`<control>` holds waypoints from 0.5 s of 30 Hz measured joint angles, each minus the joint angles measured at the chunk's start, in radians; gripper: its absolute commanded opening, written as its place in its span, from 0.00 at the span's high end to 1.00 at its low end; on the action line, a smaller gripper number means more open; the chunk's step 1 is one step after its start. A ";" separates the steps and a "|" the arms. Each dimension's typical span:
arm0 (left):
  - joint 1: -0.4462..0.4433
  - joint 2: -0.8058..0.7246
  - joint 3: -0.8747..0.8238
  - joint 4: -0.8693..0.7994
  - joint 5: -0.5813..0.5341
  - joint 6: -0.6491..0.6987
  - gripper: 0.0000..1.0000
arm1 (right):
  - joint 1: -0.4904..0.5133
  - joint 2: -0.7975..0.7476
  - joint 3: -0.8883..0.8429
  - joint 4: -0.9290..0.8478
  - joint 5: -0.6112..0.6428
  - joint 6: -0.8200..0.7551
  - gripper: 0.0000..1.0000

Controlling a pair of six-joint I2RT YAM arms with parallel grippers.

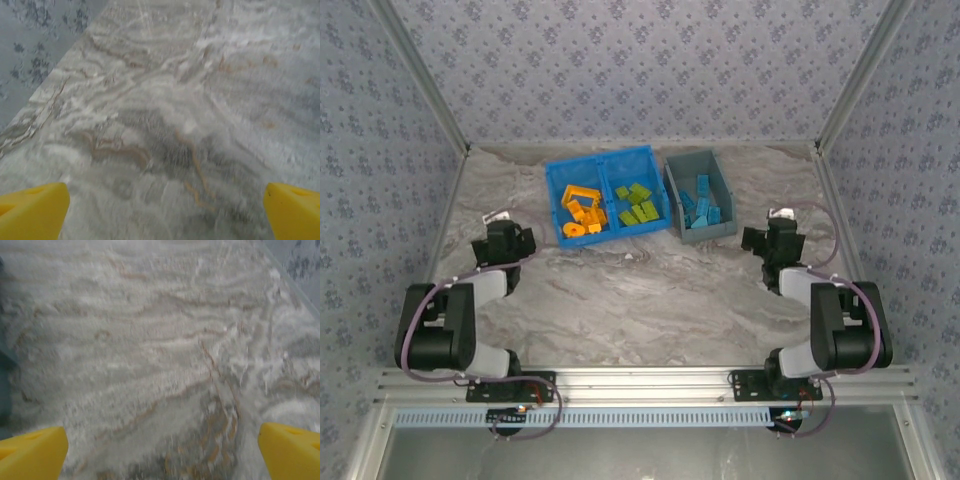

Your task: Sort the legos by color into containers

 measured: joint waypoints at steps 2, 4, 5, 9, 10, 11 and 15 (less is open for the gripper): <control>0.012 0.031 -0.002 0.064 0.028 0.011 0.01 | -0.033 0.006 -0.018 0.080 -0.049 -0.004 0.00; 0.010 0.049 -0.035 0.167 0.056 0.023 0.00 | -0.056 0.017 -0.040 0.138 -0.078 -0.011 0.00; 0.006 0.057 -0.068 0.241 0.058 0.026 0.01 | -0.057 0.027 -0.052 0.169 -0.085 -0.013 0.00; 0.000 0.073 -0.202 0.405 0.072 0.038 0.00 | -0.050 0.082 -0.107 0.275 -0.116 -0.027 0.00; 0.000 0.079 -0.198 0.398 0.077 0.040 0.01 | -0.047 0.085 -0.112 0.278 -0.114 -0.029 0.00; 0.000 0.083 -0.180 0.374 0.081 0.041 0.01 | -0.042 0.088 -0.113 0.285 -0.112 -0.031 0.00; 0.003 0.089 -0.111 0.378 0.104 0.041 0.00 | -0.024 0.088 -0.113 0.322 -0.107 -0.038 0.00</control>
